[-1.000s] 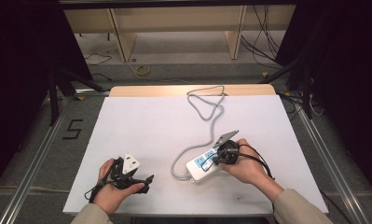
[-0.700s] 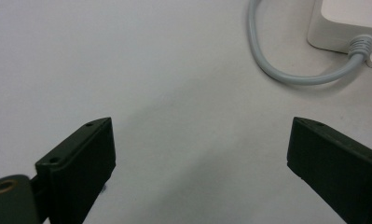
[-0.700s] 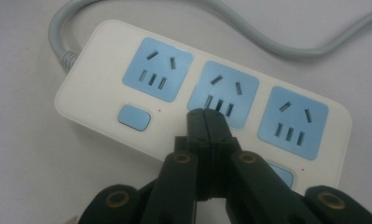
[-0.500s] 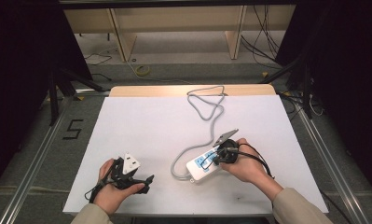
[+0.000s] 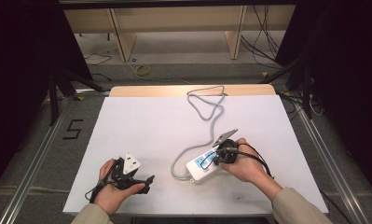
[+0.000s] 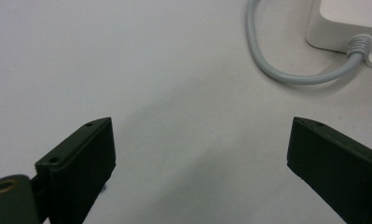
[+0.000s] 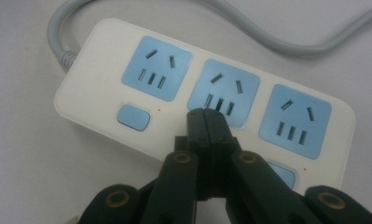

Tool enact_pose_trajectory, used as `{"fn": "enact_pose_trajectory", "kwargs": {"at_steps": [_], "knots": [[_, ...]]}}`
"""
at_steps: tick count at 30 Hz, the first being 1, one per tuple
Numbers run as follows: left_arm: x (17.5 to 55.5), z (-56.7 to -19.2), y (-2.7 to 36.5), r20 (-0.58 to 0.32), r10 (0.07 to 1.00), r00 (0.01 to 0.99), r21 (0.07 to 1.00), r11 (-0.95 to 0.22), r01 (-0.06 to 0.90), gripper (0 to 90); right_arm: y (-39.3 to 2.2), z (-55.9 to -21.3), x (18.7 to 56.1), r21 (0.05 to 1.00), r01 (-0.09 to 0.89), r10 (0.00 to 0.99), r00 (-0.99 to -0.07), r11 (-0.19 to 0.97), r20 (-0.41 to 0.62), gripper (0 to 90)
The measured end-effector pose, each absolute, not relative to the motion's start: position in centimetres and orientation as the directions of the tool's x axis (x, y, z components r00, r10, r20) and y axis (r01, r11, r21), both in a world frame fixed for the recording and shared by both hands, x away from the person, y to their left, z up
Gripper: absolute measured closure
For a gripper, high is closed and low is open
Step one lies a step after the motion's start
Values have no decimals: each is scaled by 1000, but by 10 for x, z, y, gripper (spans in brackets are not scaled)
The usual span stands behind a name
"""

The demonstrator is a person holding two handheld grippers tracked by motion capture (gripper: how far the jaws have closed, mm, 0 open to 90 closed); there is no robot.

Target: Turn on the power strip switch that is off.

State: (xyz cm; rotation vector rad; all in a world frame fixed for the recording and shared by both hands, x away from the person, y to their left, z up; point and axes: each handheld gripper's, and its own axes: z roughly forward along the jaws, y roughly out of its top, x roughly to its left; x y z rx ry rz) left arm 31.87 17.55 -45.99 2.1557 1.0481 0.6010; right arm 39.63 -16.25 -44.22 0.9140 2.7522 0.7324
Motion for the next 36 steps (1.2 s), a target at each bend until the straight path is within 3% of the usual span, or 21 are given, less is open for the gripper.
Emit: {"fn": "enact_pose_trajectory", "kwargs": {"at_steps": [36], "knots": [[320,-460,176,116,811,573,728,-462,506,74,-165,-442,398,503,535,605,-796,679,31,900]]}}
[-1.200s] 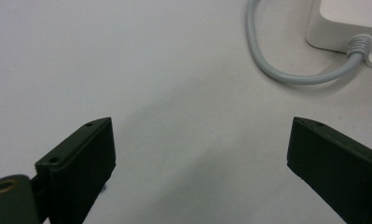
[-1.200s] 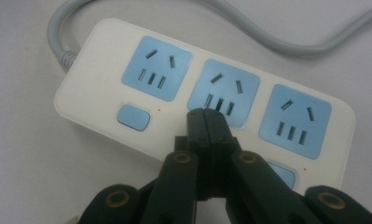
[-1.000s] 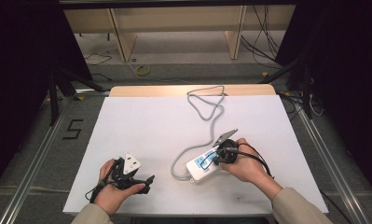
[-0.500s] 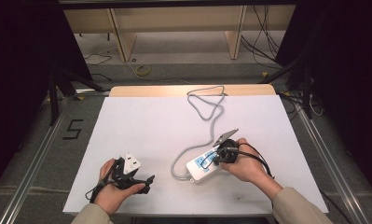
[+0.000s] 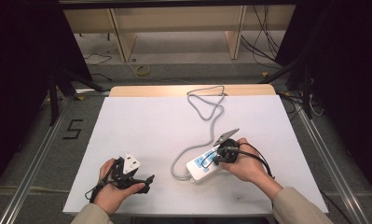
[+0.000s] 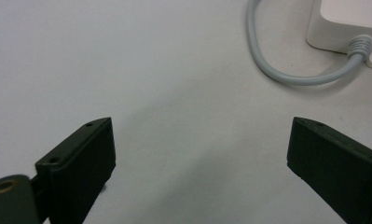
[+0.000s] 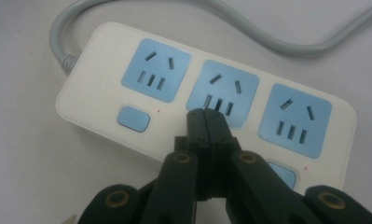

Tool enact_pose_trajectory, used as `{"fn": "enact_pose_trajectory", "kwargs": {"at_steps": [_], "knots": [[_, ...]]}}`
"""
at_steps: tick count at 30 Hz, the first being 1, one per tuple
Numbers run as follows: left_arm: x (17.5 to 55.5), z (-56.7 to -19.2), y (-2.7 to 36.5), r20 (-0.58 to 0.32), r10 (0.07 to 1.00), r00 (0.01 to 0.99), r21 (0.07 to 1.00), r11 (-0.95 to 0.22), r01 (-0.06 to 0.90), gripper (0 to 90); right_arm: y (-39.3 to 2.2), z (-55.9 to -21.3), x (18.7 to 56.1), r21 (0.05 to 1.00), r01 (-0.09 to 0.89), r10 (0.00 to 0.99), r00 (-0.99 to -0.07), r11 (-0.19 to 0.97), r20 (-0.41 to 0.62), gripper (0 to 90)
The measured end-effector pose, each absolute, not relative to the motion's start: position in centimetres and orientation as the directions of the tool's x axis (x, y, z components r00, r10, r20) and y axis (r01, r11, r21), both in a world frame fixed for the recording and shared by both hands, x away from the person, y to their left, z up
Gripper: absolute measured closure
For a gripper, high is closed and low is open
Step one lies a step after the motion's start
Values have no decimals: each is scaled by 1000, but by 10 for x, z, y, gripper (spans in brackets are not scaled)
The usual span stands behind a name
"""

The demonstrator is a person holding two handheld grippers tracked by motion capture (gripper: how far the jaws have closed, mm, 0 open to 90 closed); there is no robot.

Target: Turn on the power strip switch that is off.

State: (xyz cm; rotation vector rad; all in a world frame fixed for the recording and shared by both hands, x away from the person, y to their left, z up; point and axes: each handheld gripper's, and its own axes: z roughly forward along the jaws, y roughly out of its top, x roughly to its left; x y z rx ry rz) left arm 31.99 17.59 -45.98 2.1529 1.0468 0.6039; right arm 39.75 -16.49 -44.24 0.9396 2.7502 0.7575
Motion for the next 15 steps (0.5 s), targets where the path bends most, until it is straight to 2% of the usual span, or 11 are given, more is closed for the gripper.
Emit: {"fn": "enact_pose_trajectory", "kwargs": {"at_steps": [15], "knots": [[320,-460,176,114,812,572,729,-460,507,74,-165,-442,398,505,536,605,-795,677,34,900]]}}
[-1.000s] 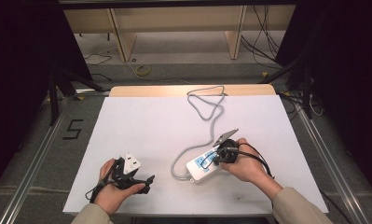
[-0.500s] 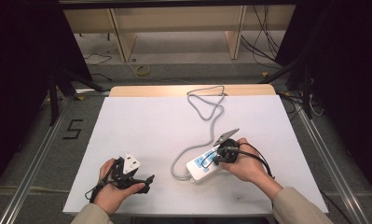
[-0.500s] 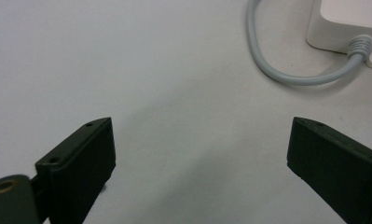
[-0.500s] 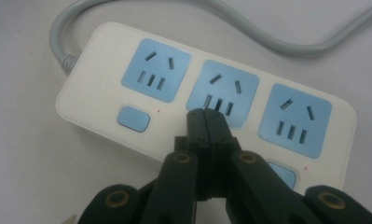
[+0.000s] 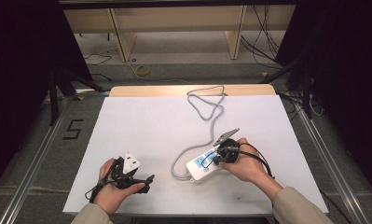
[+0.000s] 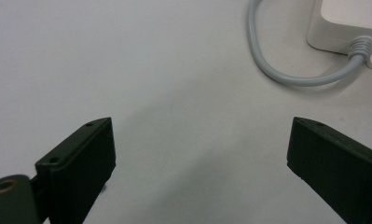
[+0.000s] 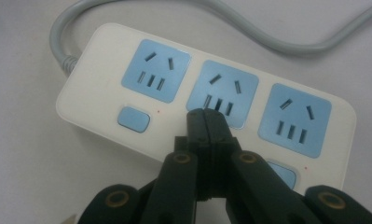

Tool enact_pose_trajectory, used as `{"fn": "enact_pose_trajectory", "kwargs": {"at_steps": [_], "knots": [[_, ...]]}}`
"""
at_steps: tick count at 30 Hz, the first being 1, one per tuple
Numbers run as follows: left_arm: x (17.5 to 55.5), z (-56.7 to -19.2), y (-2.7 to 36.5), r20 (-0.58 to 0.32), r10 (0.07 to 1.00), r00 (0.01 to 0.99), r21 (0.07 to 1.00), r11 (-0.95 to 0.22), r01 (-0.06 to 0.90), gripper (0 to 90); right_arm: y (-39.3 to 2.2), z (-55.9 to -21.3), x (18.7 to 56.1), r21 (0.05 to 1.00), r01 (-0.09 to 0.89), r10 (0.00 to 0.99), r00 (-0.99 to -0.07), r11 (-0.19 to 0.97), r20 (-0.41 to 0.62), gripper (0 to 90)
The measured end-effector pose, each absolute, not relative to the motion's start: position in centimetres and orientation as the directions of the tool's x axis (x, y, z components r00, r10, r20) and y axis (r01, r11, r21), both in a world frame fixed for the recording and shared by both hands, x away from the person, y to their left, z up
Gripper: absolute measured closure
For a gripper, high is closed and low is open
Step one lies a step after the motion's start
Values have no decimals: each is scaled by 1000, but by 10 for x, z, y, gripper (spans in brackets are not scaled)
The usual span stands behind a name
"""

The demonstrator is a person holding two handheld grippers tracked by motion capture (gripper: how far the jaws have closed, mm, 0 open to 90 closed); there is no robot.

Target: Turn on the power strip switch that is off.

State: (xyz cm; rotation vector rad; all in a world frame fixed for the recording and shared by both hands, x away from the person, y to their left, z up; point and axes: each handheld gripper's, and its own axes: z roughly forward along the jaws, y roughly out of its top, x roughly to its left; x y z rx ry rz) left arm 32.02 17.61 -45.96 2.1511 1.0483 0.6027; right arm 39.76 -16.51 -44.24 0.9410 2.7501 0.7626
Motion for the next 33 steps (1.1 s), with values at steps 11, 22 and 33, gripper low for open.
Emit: {"fn": "enact_pose_trajectory", "kwargs": {"at_steps": [11,22,33], "knots": [[320,-460,176,113,812,572,729,-459,508,75,-165,-442,398,506,536,606,-795,675,34,900],[321,-460,176,112,812,572,729,-458,509,75,-166,-440,398,520,534,610,-792,667,31,900],[320,-460,176,112,812,572,729,-459,508,75,-168,-439,398,540,531,614,-789,652,34,900]]}}
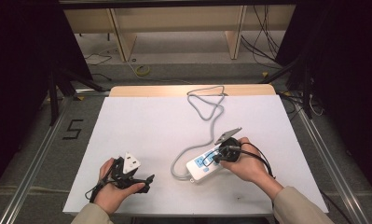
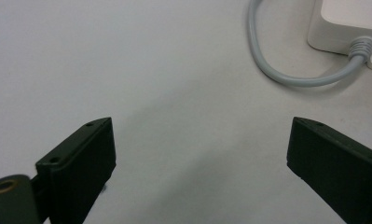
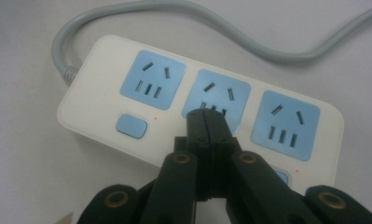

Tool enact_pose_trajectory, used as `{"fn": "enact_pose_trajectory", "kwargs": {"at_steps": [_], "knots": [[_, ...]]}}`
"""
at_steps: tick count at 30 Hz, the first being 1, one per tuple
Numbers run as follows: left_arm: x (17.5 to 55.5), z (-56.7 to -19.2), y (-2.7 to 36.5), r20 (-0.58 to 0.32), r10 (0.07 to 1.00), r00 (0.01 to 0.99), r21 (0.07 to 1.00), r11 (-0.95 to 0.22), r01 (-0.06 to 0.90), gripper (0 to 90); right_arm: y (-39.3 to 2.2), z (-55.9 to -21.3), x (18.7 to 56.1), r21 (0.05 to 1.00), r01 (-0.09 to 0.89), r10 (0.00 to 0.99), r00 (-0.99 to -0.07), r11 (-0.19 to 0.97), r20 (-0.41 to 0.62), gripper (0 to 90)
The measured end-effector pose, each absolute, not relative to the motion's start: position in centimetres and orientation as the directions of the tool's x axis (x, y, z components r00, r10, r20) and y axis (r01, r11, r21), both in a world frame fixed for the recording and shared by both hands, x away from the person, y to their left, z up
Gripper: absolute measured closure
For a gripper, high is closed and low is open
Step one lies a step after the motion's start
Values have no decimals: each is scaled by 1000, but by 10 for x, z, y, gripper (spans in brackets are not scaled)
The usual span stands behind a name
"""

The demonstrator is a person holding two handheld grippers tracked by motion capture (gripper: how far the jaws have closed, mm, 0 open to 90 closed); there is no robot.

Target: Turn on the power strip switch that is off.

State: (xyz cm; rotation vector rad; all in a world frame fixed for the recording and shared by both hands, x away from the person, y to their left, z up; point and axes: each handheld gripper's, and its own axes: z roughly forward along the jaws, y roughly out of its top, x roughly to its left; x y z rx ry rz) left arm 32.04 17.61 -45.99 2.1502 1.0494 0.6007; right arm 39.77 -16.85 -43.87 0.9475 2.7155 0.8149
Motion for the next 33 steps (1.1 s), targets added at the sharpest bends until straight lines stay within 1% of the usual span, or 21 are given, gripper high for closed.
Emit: {"fn": "enact_pose_trajectory", "kwargs": {"at_steps": [5,8,11,14,26,33], "knots": [[320,-460,176,113,812,573,728,-460,508,76,-175,-436,397,571,519,612,-790,636,37,900],[320,-460,176,113,812,573,728,-460,508,76,-180,-435,396,587,518,616,-787,622,40,861],[320,-460,176,114,810,576,724,-465,510,76,-186,-433,394,593,518,621,-783,617,38,857],[320,-460,175,113,810,575,725,-464,510,77,-191,-431,392,607,523,631,-774,598,45,831],[319,-462,174,105,811,575,724,-459,514,78,-207,-430,387,665,504,640,-767,552,50,652],[319,-462,173,104,808,579,721,-462,515,79,-222,-429,382,698,496,651,-757,516,58,573]]}}
